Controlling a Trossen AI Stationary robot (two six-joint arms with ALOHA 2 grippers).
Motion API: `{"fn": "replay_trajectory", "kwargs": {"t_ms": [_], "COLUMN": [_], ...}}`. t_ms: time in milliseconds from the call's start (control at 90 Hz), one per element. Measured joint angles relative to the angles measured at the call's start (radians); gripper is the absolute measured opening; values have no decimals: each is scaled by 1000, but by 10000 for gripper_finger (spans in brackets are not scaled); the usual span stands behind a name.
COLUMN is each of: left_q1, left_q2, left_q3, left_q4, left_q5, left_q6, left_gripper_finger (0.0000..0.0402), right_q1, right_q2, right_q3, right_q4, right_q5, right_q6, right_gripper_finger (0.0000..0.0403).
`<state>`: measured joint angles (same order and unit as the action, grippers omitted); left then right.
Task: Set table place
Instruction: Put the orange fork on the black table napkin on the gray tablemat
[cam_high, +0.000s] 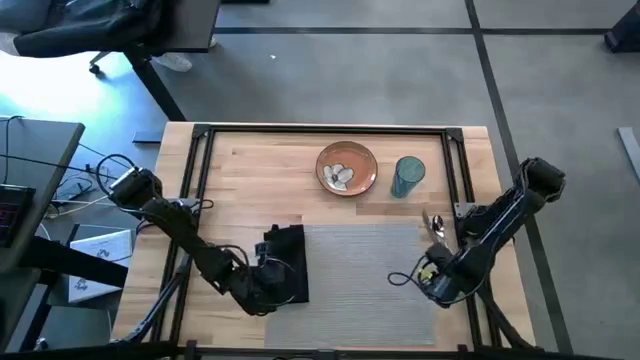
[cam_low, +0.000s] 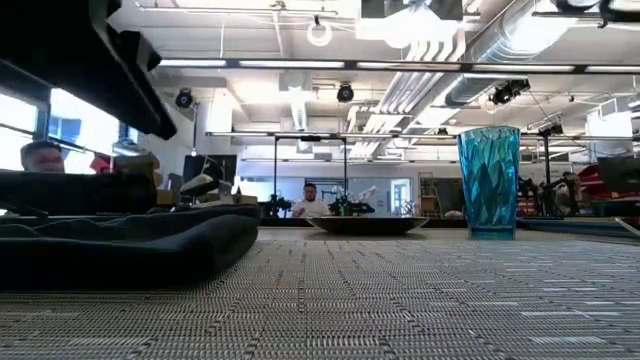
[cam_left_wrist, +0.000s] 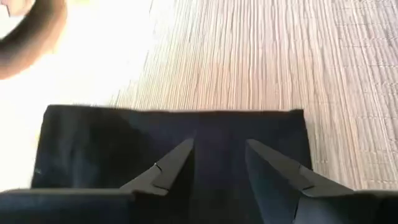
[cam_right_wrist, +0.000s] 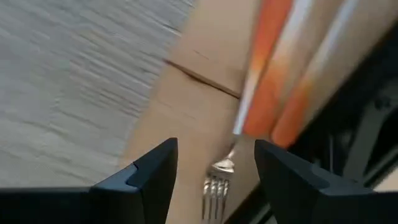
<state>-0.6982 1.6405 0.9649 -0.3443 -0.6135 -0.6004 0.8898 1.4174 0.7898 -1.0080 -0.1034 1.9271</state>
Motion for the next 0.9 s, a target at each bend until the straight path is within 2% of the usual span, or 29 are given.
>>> {"fn": "replay_trajectory", "kwargs": {"t_ms": [156,311,533,767,900], "left_q1": [5,4,4,6,6], "left_q2": [0,0,0,0,0], "left_q3": [0,0,0,0,0], "left_q4": [14,16,16,26,29], "left_q5": [-10,-37,-37,-53,-53], "left_q6": [28,29,34,55,55], "left_gripper_finger": [129,129,129,129,129], "right_q1": [1,3,2,3,3], "right_q2": [0,0,-4,-4,0], "right_q3": [-65,-138,-176,-180,-163], "right_q4": [67,198,271,276,247], "right_q5": [-58,-64,-78,-70,-73], "right_q6": [12,14,31,-27,-69], "right_gripper_finger": [196,174,111,17,7]}}
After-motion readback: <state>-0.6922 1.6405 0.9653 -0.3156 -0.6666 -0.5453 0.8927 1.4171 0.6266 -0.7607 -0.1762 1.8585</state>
